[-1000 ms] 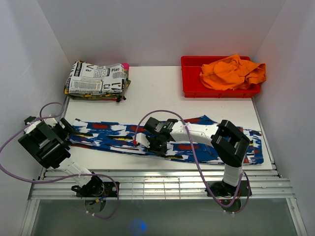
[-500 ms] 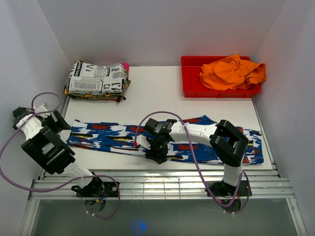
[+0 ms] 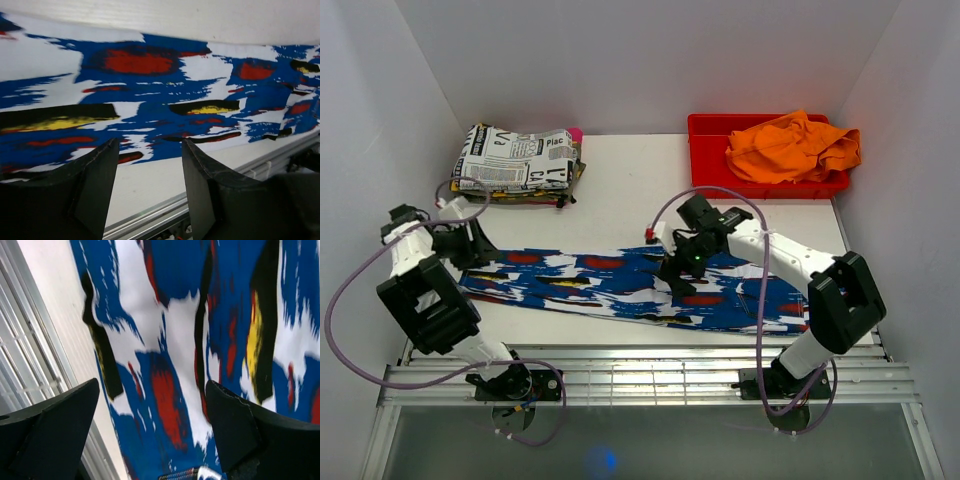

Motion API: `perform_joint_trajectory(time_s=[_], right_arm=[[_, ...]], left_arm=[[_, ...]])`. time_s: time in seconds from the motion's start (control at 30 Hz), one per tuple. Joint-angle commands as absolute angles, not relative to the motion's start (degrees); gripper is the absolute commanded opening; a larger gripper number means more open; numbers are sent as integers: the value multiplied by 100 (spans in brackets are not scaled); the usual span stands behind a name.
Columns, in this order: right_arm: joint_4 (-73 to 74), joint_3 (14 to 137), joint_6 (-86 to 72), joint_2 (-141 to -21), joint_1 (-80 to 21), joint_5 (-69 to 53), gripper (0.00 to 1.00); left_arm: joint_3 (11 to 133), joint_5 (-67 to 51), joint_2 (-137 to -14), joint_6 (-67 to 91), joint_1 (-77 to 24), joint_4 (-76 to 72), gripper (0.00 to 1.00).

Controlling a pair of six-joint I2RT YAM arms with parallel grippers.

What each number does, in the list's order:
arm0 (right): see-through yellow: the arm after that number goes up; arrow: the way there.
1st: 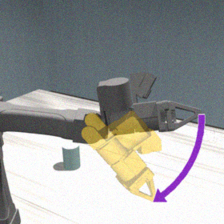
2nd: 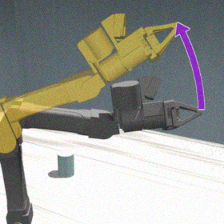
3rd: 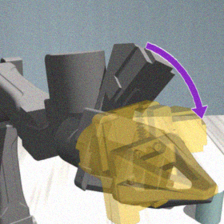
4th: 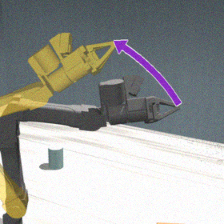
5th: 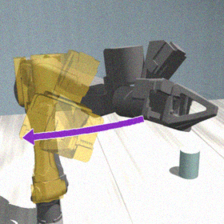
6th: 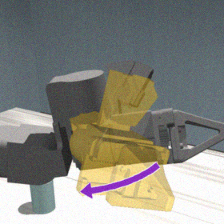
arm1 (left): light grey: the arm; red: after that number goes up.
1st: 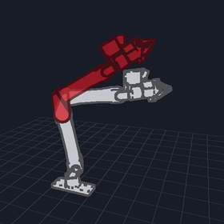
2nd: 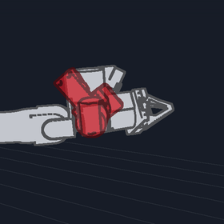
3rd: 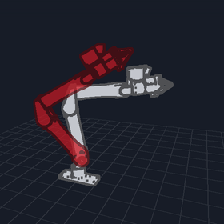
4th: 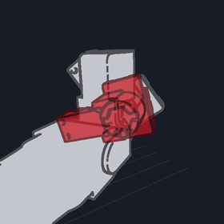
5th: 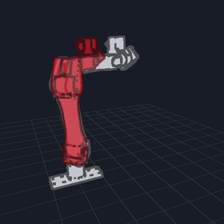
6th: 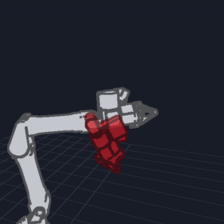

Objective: Fold and stack the trousers
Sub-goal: Fold the trousers

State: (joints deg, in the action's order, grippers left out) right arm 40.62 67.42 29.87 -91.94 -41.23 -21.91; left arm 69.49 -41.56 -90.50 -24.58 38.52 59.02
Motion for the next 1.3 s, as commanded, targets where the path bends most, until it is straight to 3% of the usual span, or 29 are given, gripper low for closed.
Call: perform_joint_trajectory(time_s=[0.0, 0.27, 0.47, 0.6, 0.77, 0.9, 1.03, 1.2, 1.27], right_arm=[[4596, 6155, 3085, -8834, -3684, -2347, 93], [4896, 4975, 3761, -8244, -2226, -1356, 93], [4930, 5175, 4025, -8780, -1793, -1089, 100], [5598, 6097, 4315, -8781, -1486, -2028, 86], [5573, 7381, 4210, -8806, -846, -2943, 65], [5405, 8023, 3885, -9552, -650, -2848, 58], [5458, 8638, 3631, -10605, -642, -2663, 54], [5361, 8780, 3647, -11293, -642, -2461, 66], [5291, 8710, 3744, -11469, -642, -2479, 59]], left_arm=[[6470, -4228, -9174, -2067, 3516, 5257, 63], [6258, -2700, -10159, -1398, 3638, 4378, 54], [6635, -2188, -10669, -1467, 4201, 4394, 49], [7013, -2749, -10565, -2020, 4219, 4657, 51], [7383, -3901, -9986, -2864, 3991, 5159, 65], [7304, -4280, -9247, -3138, 3183, 4940, 70], [7172, -4219, -8921, -2708, 2550, 4597, 70], [7067, -4394, -9026, -2320, 1988, 4386, 75], [7014, -4456, -9035, -2303, 1506, 4264, 75]])
